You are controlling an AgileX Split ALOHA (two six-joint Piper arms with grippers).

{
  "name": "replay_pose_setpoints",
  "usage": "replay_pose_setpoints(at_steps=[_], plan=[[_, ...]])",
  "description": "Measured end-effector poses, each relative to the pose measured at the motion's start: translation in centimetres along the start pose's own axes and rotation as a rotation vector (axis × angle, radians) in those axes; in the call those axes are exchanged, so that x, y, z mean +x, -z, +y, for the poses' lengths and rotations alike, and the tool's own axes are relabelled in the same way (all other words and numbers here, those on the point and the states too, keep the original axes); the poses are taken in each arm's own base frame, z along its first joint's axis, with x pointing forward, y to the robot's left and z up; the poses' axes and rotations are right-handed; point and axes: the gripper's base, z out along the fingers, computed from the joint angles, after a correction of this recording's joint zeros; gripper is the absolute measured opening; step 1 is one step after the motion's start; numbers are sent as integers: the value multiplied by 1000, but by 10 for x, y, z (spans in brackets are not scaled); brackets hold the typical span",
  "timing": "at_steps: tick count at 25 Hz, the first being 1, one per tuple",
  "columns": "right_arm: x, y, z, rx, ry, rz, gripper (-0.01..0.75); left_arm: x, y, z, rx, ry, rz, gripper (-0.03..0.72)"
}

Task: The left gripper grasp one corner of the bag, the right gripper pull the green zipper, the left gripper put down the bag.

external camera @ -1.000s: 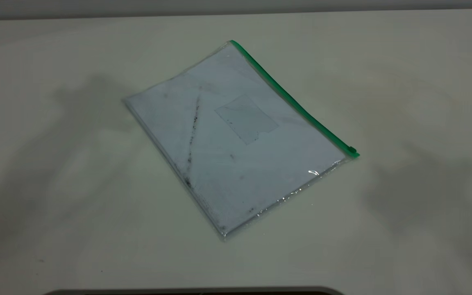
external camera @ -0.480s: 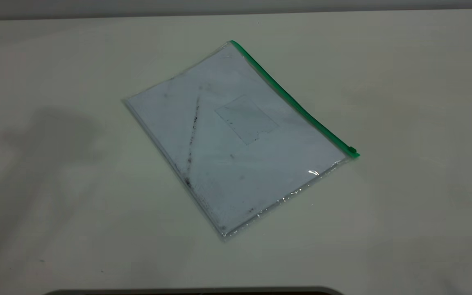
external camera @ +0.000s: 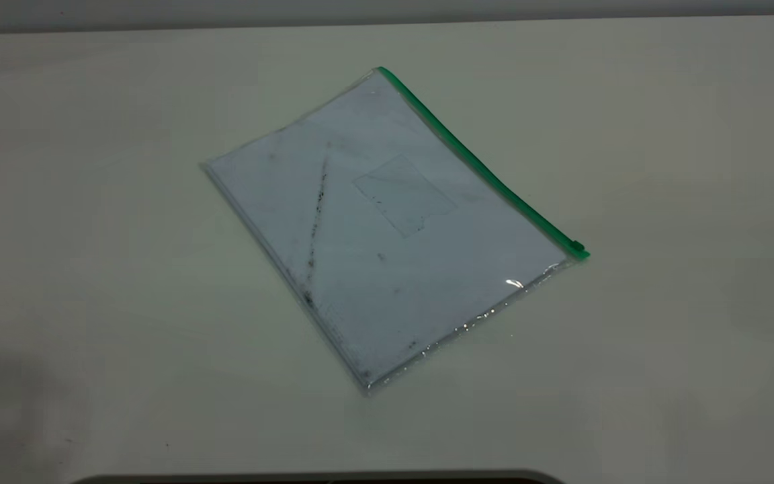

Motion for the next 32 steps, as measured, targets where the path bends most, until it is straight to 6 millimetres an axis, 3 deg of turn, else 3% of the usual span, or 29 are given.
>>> replay_pose_setpoints(at_steps=[9,17,24,32], plan=[[50,-26,8,-2,-31,28,592,89,-6,1,1,10,-19,575],[57,-29,9,5,-46,-2,592,150,-13,-2,38,22,-116,574],[57,-29,9,5,-46,-2,592,177,-31,-8,88,-57,-126,574],[57,-29,9,5,-46,-3,592,179,-41,-9,93,-55,-122,573]])
